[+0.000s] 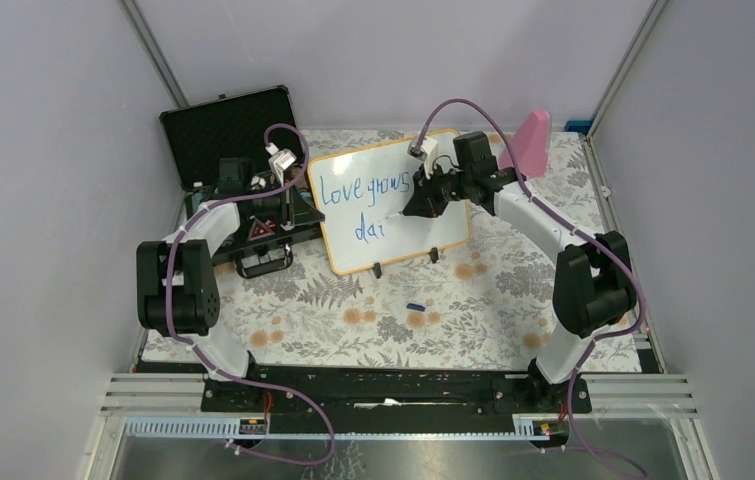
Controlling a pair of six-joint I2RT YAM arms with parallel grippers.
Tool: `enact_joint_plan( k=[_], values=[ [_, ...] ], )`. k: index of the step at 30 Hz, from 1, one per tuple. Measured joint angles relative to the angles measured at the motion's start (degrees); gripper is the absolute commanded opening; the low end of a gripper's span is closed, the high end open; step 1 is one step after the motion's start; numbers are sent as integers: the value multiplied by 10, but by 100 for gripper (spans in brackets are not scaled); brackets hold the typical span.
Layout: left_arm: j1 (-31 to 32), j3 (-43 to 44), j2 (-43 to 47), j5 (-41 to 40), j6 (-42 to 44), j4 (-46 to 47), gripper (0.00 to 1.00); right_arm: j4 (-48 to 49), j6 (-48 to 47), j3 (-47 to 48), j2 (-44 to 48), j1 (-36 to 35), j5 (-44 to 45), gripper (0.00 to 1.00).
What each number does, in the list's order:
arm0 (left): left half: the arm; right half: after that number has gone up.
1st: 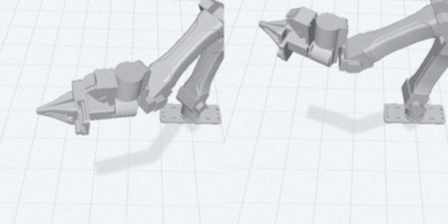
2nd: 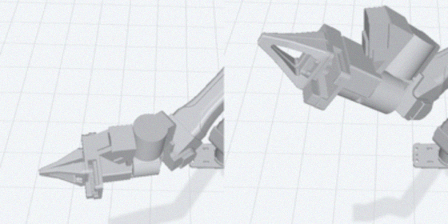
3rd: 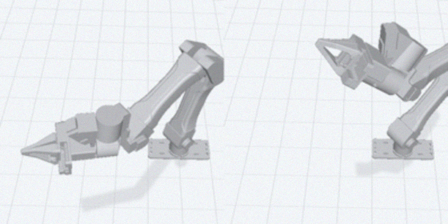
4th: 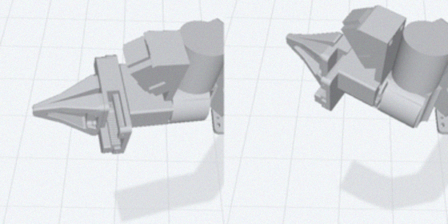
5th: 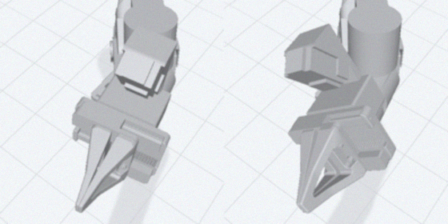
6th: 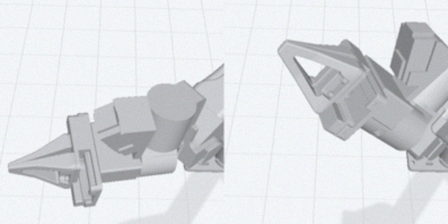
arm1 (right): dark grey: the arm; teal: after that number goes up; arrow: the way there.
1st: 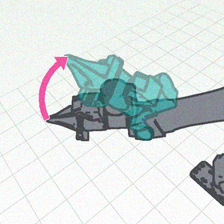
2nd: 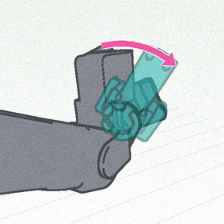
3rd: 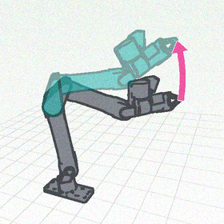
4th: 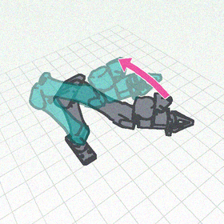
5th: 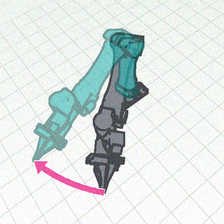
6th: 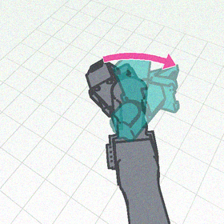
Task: Write a sentence on the whiteboard
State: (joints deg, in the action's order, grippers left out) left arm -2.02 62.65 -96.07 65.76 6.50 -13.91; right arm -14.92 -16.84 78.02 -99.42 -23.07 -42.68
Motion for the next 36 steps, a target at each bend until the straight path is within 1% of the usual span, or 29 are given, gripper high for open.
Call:
enact_joint_plan(
  k=[36],
  values=[
    [0, 0, 0, 0, 1, 0, 0, 19, 4, -2, -9, 6, -4, 0]
  ],
)
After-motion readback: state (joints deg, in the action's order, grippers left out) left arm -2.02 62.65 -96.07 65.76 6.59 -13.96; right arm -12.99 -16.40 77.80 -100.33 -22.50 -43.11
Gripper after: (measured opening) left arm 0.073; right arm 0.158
